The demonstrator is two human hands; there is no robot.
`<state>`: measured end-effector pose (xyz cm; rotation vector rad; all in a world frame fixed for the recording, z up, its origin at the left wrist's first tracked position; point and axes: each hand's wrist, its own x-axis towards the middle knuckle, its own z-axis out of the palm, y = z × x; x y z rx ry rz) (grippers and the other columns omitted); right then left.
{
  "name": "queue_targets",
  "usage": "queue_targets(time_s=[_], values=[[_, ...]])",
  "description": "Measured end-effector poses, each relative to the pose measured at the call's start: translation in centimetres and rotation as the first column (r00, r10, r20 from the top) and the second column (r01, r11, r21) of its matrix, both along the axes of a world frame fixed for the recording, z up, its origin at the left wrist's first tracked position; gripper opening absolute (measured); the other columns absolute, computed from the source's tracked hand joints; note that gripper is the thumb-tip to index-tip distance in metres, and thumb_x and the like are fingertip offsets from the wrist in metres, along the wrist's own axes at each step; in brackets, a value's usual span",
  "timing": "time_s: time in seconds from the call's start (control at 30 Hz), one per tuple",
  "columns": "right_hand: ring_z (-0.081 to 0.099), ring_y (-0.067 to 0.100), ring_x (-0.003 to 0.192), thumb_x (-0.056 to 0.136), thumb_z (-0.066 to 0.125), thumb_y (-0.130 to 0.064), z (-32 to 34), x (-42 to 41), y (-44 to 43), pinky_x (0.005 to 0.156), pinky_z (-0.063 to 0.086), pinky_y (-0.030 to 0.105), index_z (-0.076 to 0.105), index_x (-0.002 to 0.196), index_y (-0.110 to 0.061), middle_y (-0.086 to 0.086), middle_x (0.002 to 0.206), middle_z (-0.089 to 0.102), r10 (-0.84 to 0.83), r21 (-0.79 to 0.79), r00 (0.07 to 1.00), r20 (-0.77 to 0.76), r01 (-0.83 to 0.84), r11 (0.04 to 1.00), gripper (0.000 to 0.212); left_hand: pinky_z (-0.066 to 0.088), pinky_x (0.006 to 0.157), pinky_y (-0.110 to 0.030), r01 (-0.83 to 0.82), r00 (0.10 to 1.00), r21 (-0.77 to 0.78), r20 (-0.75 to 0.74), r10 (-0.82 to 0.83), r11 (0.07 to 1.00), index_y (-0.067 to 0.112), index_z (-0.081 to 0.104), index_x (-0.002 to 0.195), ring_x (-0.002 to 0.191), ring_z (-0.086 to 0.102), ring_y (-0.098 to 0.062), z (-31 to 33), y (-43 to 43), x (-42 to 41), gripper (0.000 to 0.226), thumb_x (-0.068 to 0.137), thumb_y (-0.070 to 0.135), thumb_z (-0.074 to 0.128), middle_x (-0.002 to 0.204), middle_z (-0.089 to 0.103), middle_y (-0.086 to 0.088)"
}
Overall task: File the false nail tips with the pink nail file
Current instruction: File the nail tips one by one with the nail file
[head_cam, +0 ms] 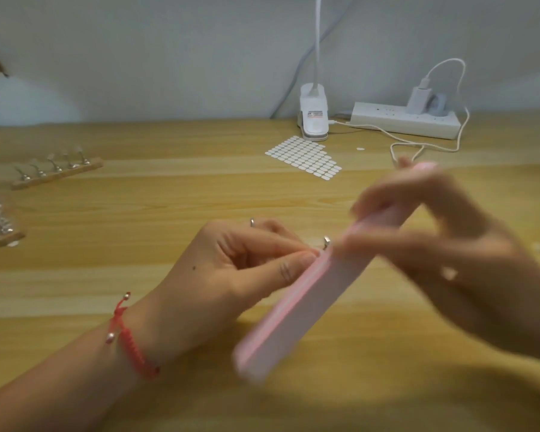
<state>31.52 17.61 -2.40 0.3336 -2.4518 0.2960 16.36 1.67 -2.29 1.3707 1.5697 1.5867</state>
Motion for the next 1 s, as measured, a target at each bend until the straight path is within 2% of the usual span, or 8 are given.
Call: queue_targets(time_s=[0.23,0.3,0.4,0.5,0.57,0.67,0.8,1.0], values=[[0.053,0.033,0.11,0.097,0.043,0.001,1.0,-0.3,2.3,0.111,0.029,0.057,0.065,0.119,-0.021,0.014,0.113,0.053,0.015,0.007,1.0,0.011,-0.015,1.0,0.038,0.044,0.066,-0.017,0.002,0.999,0.008,-0.049,-0.001,1.0,0.011,0.078,0.084,0.073,0.059,-0.007,-0.4,0.1,0.0,0.014,0.073,0.015,0.071,0.072,0.068,-0.003],[0.053,0.025,0.115,0.1,0.042,-0.006,0.1,-0.8,1.7,0.116,0.026,0.049,0.066,0.122,-0.023,0.011,0.115,0.054,0.069,0.021,0.997,0.026,-0.069,0.997,0.037,0.042,0.066,-0.015,0.017,0.998,-0.004,-0.065,-0.017,1.0,0.015,0.079,0.085,0.072,0.058,-0.005,-0.5,0.1,0.2,0.017,0.072,0.023,0.073,0.073,0.066,0.003],[0.05,0.004,0.113,0.097,0.051,-0.002,0.5,-1.0,5.7,0.101,0.038,0.024,0.066,0.119,-0.03,-0.014,0.118,0.051,-0.094,-0.289,0.995,-0.044,0.078,0.954,0.039,0.035,0.047,-0.013,-0.023,0.997,0.033,0.074,0.02,0.999,0.026,0.079,0.086,0.053,0.046,-0.002,-0.5,-0.2,-0.4,0.02,0.071,0.032,0.066,0.07,0.06,0.012],[0.051,-0.01,0.093,0.098,0.052,-0.002,0.8,-0.8,9.3,0.085,0.039,0.012,0.059,0.118,-0.044,-0.033,0.1,0.055,-0.388,-0.667,0.917,-0.093,0.232,0.708,0.047,0.029,0.042,-0.015,-0.186,0.957,0.063,0.239,0.166,0.981,0.026,0.079,0.085,0.052,0.041,-0.005,-0.3,-0.1,-1.2,0.018,0.069,0.033,0.076,0.071,0.059,0.01],[0.059,-0.007,0.091,0.098,0.052,-0.009,-0.3,-1.1,9.2,0.088,0.044,0.021,0.064,0.115,-0.047,-0.03,0.094,0.062,-0.307,-0.875,0.951,-0.035,0.12,0.469,0.044,0.037,0.047,-0.016,-0.292,0.921,0.064,0.286,0.263,0.954,0.028,0.078,0.088,0.062,0.048,-0.007,-0.4,0.0,-1.6,0.023,0.068,0.037,0.072,0.075,0.062,0.007],[0.064,0.002,0.11,0.092,0.054,-0.019,-1.3,-1.7,7.9,0.09,0.054,0.042,0.066,0.12,-0.043,-0.013,0.111,0.064,-0.164,-0.978,0.986,0.017,0.05,0.202,0.039,0.046,0.056,-0.016,-0.377,0.907,0.07,0.233,0.352,0.924,0.032,0.077,0.091,0.069,0.055,-0.007,-0.4,0.1,-1.8,0.022,0.069,0.037,0.075,0.082,0.068,0.008],[0.072,0.022,0.099,0.092,0.052,-0.016,-1.1,-1.6,7.2,0.069,0.061,0.04,0.06,0.132,-0.022,0.011,0.11,0.063,-0.124,-0.977,0.991,-0.05,-0.074,-0.2,0.042,0.049,0.064,-0.011,-0.429,0.903,0.115,0.036,0.427,0.896,0.032,0.076,0.084,0.074,0.06,0.001,0.1,0.2,-1.3,0.019,0.067,0.039,0.072,0.085,0.07,0.013],[0.075,0.024,0.088,0.102,0.041,-0.014,-1.5,-1.7,6.8,0.048,0.056,0.022,0.05,0.137,-0.014,0.013,0.104,0.064,-0.053,-0.943,0.998,0.036,0.016,-0.333,0.036,0.055,0.069,-0.018,-0.401,0.901,0.094,-0.143,0.41,0.911,0.026,0.076,0.081,0.073,0.07,-0.012,0.0,0.7,-0.6,0.013,0.071,0.031,0.081,0.083,0.075,0.007]])
